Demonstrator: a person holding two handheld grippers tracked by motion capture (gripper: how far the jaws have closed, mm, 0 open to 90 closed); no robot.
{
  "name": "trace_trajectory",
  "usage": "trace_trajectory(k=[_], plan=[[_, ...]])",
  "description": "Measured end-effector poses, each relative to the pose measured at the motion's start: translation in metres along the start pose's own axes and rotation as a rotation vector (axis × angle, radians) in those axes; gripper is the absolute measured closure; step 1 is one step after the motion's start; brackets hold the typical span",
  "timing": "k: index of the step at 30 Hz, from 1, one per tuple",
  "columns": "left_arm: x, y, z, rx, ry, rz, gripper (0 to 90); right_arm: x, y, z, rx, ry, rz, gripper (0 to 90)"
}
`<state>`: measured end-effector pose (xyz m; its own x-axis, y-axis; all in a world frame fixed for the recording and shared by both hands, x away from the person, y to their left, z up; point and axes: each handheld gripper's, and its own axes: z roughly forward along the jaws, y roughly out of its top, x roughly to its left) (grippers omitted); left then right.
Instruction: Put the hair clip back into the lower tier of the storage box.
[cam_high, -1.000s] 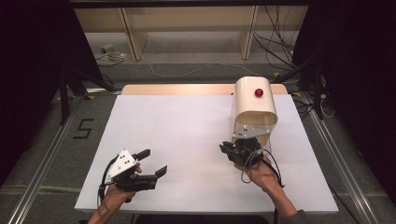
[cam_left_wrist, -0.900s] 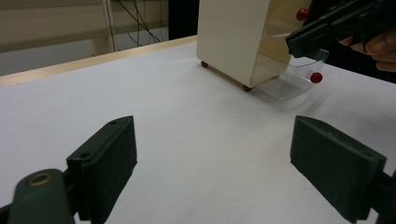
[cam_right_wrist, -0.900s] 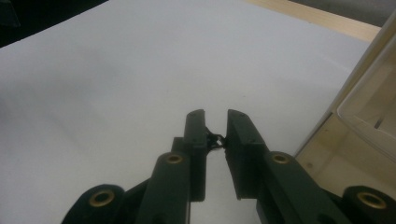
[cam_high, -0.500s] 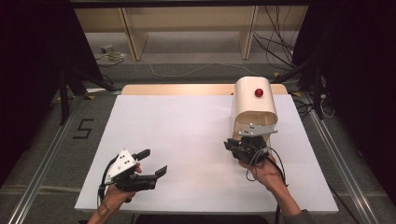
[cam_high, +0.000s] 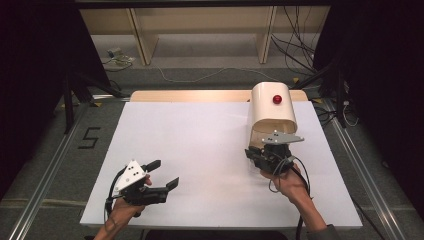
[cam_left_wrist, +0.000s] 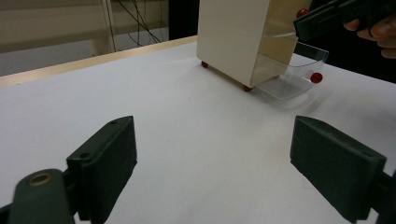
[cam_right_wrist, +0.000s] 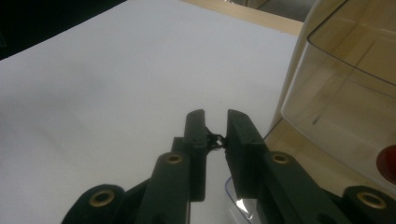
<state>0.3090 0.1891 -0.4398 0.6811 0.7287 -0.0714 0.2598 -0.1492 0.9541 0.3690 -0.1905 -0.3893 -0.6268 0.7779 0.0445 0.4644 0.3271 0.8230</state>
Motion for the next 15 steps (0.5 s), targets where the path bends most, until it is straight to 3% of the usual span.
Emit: trace_trajectory(k=[15], plan=[[0.0001, 0.0, -0.0001, -0.001, 0.002, 0.0, 14.3, -0.0096, -0.0015, -0.0057, -0.006, -0.022, 0.015, 79.1]])
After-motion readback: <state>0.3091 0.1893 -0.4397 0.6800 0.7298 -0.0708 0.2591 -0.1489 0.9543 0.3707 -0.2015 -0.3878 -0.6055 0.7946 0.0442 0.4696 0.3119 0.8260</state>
